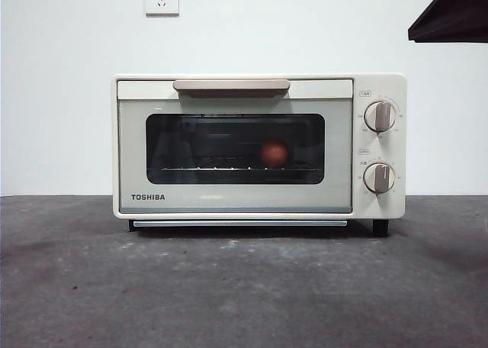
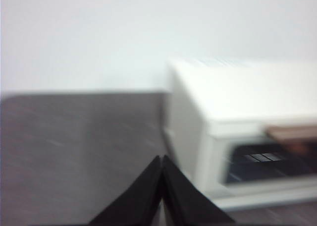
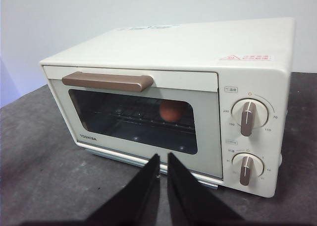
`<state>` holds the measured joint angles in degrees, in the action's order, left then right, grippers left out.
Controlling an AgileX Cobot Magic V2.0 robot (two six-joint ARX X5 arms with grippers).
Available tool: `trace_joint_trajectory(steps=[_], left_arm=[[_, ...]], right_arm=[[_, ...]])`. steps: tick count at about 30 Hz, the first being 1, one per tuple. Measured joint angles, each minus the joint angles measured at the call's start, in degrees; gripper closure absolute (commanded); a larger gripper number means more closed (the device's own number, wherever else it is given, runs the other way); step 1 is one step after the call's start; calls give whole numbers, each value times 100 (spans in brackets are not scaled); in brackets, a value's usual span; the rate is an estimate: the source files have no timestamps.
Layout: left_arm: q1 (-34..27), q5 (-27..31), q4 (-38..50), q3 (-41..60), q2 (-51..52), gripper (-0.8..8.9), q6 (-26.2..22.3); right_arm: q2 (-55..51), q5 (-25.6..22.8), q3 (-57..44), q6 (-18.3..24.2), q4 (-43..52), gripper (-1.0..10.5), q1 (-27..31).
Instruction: Eggoven
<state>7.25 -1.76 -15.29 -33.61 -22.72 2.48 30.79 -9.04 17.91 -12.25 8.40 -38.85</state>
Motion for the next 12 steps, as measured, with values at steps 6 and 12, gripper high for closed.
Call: trace_joint_trajectory(steps=[6, 12], left_arm=[[-533, 358, 1272, 1176, 907, 806, -223], [-638, 356, 1690, 2361, 1558, 806, -238]], right_arm=[[0, 0, 0, 0, 2, 944, 0], [0, 0, 0, 0, 2, 944, 0]])
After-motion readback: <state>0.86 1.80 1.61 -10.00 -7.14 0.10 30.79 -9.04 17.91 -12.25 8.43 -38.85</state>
